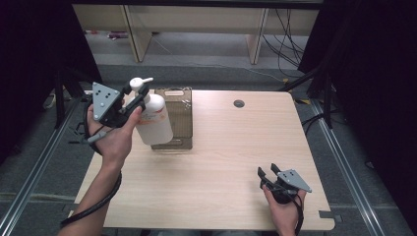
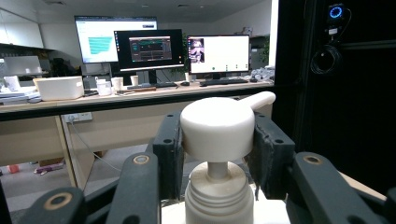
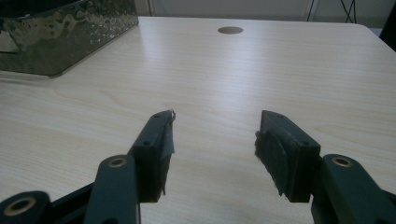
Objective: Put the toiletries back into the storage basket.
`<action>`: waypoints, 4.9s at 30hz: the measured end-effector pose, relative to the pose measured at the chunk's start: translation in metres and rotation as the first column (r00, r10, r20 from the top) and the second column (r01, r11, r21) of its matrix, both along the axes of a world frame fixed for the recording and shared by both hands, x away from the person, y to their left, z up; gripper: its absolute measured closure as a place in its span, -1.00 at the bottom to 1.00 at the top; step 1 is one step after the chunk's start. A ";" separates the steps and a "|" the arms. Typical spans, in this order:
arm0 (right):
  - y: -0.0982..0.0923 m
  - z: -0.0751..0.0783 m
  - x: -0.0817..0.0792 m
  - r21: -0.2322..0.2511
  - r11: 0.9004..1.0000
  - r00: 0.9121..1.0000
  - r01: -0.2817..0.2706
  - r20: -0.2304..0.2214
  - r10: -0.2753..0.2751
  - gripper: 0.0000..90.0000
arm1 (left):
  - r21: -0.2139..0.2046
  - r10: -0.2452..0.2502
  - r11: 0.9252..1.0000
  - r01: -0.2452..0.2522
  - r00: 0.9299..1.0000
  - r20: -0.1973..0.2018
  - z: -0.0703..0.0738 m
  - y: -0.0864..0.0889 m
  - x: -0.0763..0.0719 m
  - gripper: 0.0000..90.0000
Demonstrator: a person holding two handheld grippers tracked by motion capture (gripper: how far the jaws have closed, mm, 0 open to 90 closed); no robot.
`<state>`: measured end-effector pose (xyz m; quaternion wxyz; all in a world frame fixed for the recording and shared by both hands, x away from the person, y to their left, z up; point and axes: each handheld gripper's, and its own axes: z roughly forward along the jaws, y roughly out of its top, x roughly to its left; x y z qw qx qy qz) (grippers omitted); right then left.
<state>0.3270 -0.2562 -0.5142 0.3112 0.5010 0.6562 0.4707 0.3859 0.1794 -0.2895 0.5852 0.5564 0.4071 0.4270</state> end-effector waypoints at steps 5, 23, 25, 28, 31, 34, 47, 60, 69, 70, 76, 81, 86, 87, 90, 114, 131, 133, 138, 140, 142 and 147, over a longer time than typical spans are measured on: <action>0.000 0.000 0.000 -0.006 1.000 1.000 0.010 0.011 -0.010 0.02 | 0.002 -0.001 1.000 0.001 1.000 0.007 0.002 0.000 0.007 0.31; 0.000 0.000 0.000 -0.007 1.000 1.000 0.003 0.002 -0.003 0.02 | 0.008 -0.006 1.000 0.006 1.000 0.012 0.005 -0.003 0.026 0.31; 0.000 0.000 0.000 0.000 1.000 1.000 0.007 -0.002 -0.007 0.02 | 0.009 -0.006 1.000 0.006 1.000 0.011 0.004 -0.004 0.028 0.31; 0.000 0.000 0.000 -0.002 1.000 1.000 0.006 -0.002 -0.006 0.02 | 0.014 -0.009 1.000 0.009 1.000 0.010 0.003 -0.004 0.032 0.31; 0.000 0.000 0.000 -0.010 1.000 1.000 0.005 0.002 -0.005 0.02 | 0.014 -0.010 1.000 0.010 1.000 0.006 0.001 -0.005 0.035 0.31; 0.000 0.000 0.000 -0.003 1.000 1.000 0.006 -0.002 -0.006 0.02 | 0.020 -0.012 1.000 0.012 1.000 -0.001 -0.001 -0.006 0.037 0.31; 0.000 0.000 0.000 0.001 1.000 1.000 0.007 0.003 -0.007 0.02 | 0.032 -0.025 0.999 0.025 1.000 -0.010 -0.011 -0.010 0.045 0.31; 0.001 0.000 -0.001 0.005 1.000 1.000 0.000 -0.008 0.000 0.02 | 0.048 -0.037 0.998 0.038 0.999 -0.023 -0.020 -0.012 0.054 0.31; 0.001 0.000 -0.001 0.012 1.000 1.000 0.003 -0.012 -0.003 0.02 | 0.053 -0.032 0.998 0.034 0.999 -0.037 -0.027 -0.012 0.058 0.31; 0.001 0.000 -0.001 0.012 1.000 1.000 0.003 -0.012 -0.003 0.02 | 0.054 -0.032 0.998 0.035 0.999 -0.039 -0.028 -0.012 0.058 0.31; 0.001 0.001 -0.001 0.010 1.000 1.000 0.002 -0.014 -0.002 0.02 | 0.055 -0.032 0.998 0.035 0.998 -0.049 -0.032 -0.012 0.060 0.31; 0.001 0.001 -0.001 0.009 1.000 1.000 0.002 -0.013 -0.002 0.02 | 0.057 -0.034 0.998 0.037 0.998 -0.056 -0.036 -0.013 0.060 0.31; 0.001 0.001 -0.001 -0.008 1.000 1.000 0.001 -0.009 -0.001 0.02 | 0.057 -0.032 0.998 0.036 0.997 -0.065 -0.041 -0.013 0.060 0.31; 0.001 0.001 -0.001 -0.008 1.000 1.000 0.001 -0.009 -0.001 0.02 | 0.061 -0.031 0.998 0.035 0.997 -0.069 -0.043 -0.013 0.060 0.31; 0.001 0.000 0.000 0.001 1.000 1.000 -0.005 -0.009 0.005 0.02 | 0.058 -0.032 0.998 0.036 0.997 -0.072 -0.046 -0.014 0.061 0.31; 0.001 0.001 -0.001 -0.015 1.000 1.000 0.003 -0.013 -0.003 0.02 | 0.058 -0.027 0.998 0.033 0.994 -0.107 -0.067 -0.014 0.061 0.31; 0.001 0.001 -0.001 -0.014 1.000 1.000 0.002 -0.015 -0.003 0.02 | 0.057 -0.022 0.998 0.030 0.992 -0.126 -0.078 -0.015 0.064 0.31; 0.001 0.001 -0.001 -0.016 1.000 1.000 0.003 -0.015 -0.003 0.02 | 0.058 -0.021 0.998 0.029 0.991 -0.130 -0.079 -0.014 0.064 0.31; 0.001 0.001 -0.001 -0.019 1.000 1.000 0.003 -0.012 -0.004 0.02 | 0.055 -0.019 0.998 0.026 0.991 -0.135 -0.084 -0.014 0.065 0.31; 0.002 0.000 -0.001 -0.014 1.000 1.000 -0.001 -0.012 0.001 0.02 | 0.053 -0.018 0.998 0.025 0.991 -0.136 -0.084 -0.014 0.066 0.31; 0.002 0.000 0.000 -0.006 1.000 1.000 -0.002 -0.002 0.002 0.02 | 0.054 -0.020 0.998 0.027 0.991 -0.136 -0.084 -0.014 0.066 0.31; 0.002 0.000 -0.001 -0.010 1.000 1.000 0.006 -0.007 -0.006 0.02 | 0.052 -0.019 0.998 0.027 0.991 -0.136 -0.084 -0.013 0.066 0.31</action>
